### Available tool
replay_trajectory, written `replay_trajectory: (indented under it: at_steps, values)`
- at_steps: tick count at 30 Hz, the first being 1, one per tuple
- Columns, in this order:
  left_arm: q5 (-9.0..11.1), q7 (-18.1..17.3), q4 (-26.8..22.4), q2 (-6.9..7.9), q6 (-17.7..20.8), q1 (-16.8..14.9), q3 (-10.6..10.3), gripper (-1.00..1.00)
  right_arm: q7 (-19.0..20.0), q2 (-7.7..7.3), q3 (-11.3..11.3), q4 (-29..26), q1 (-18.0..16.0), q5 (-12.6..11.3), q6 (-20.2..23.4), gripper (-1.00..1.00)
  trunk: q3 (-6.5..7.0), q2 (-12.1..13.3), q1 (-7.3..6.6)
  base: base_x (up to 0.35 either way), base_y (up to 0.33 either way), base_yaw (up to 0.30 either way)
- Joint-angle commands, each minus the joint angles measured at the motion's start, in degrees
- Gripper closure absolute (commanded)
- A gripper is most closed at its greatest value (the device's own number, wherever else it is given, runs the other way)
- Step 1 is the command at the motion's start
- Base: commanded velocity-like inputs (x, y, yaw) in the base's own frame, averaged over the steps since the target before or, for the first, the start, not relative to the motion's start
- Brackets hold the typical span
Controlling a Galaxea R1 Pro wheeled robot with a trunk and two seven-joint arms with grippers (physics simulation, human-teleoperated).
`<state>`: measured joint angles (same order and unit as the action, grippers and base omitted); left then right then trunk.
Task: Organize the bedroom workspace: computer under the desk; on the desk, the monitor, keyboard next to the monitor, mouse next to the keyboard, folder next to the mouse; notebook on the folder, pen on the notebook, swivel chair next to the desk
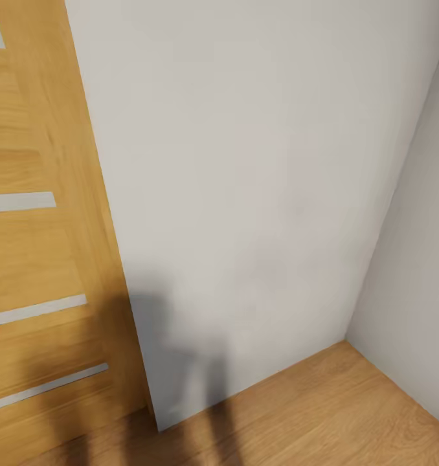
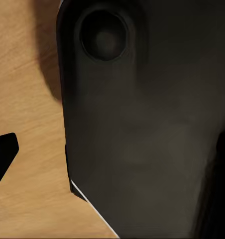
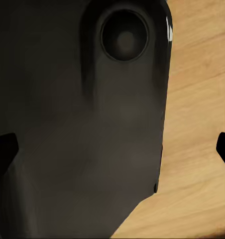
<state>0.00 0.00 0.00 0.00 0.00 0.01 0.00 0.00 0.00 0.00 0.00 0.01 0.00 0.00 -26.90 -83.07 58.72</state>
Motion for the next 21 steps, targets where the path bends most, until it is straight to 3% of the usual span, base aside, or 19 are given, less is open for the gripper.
replay_trajectory:
  at_steps: [1, 7, 21]
  values:
    - [-0.09, 0.31, -0.33, -0.33, 0.33, 0.08, -0.12, -1.0, 0.2, 0.33, 0.03, -0.33, -0.34, 0.03, 0.33, -1.0, 0.15, 0.39, -0.22, 0.0, 0.0, 0.0]
    - [-0.09, 0.34, -1.1, -1.74, 0.75, 0.08, -0.03, -1.0, 0.25, 1.39, -0.05, -0.5, -0.95, 0.01, 0.53, -1.0, 1.23, 2.79, -1.53, 0.0, 0.0, 0.0]
    - [-0.09, 0.27, -1.23, -1.85, 0.71, 0.08, 0.0, -1.0, 0.37, 1.83, -0.28, -0.87, -0.97, -0.37, -3.29, -1.0, 3.74, 8.41, -4.61, 0.0, 0.0, 0.0]
